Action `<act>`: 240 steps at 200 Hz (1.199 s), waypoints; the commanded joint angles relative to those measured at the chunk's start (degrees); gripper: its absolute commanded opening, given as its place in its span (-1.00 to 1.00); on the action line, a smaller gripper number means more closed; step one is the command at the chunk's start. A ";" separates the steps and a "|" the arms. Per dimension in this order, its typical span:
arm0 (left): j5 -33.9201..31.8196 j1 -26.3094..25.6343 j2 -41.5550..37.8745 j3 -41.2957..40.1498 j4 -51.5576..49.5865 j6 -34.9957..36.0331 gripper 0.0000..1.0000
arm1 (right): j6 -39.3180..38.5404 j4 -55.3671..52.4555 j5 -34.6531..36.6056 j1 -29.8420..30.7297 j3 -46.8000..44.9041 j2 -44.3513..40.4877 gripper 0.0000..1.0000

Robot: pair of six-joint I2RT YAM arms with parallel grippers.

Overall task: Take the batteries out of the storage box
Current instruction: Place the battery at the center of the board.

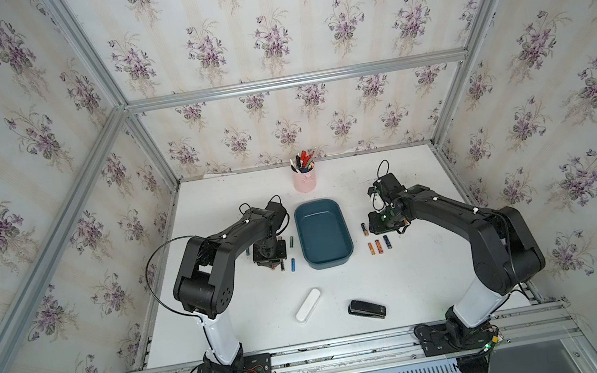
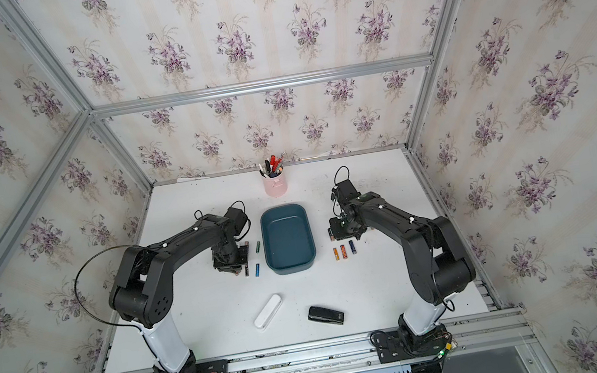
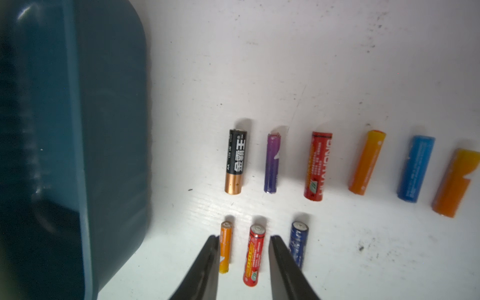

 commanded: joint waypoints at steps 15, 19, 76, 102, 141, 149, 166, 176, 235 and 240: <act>-0.41 0.17 0.80 -0.95 0.95 -0.61 -0.67 | -0.37 -0.65 0.56 0.15 0.24 0.46 -0.26; -0.42 0.14 0.82 -0.95 1.02 -0.59 -0.67 | -0.37 -0.65 0.58 0.16 0.23 0.45 -0.26; 0.20 0.12 0.82 -0.83 1.36 -0.53 -0.49 | -0.54 -1.13 0.72 0.23 1.23 1.24 -0.26; -0.15 0.19 0.37 -0.43 0.91 -0.27 -0.45 | -0.54 -1.20 1.06 0.33 1.33 1.15 -0.26; 0.11 0.11 -0.62 0.53 0.04 -0.09 -0.41 | -0.54 -1.33 1.18 0.33 1.20 0.89 -0.26; 0.17 0.16 -0.98 0.75 -0.20 -0.09 -0.39 | -0.54 -1.29 1.25 0.33 1.27 0.94 -0.25; -0.28 0.11 -1.37 1.75 -1.33 -0.01 -0.35 | -0.45 -1.46 1.50 0.51 1.81 0.90 -0.24; -0.76 0.27 -1.45 2.42 -2.25 0.16 -0.33 | -0.41 -1.54 1.63 0.55 2.03 0.73 -0.22; 0.65 0.50 -5.66 5.74 -4.80 2.30 -0.03 | -0.70 -1.56 2.08 0.67 3.07 -1.64 -0.02; 0.66 0.47 -6.71 5.86 -4.14 2.93 0.04 | -0.85 -1.47 1.98 0.69 3.25 -1.96 0.03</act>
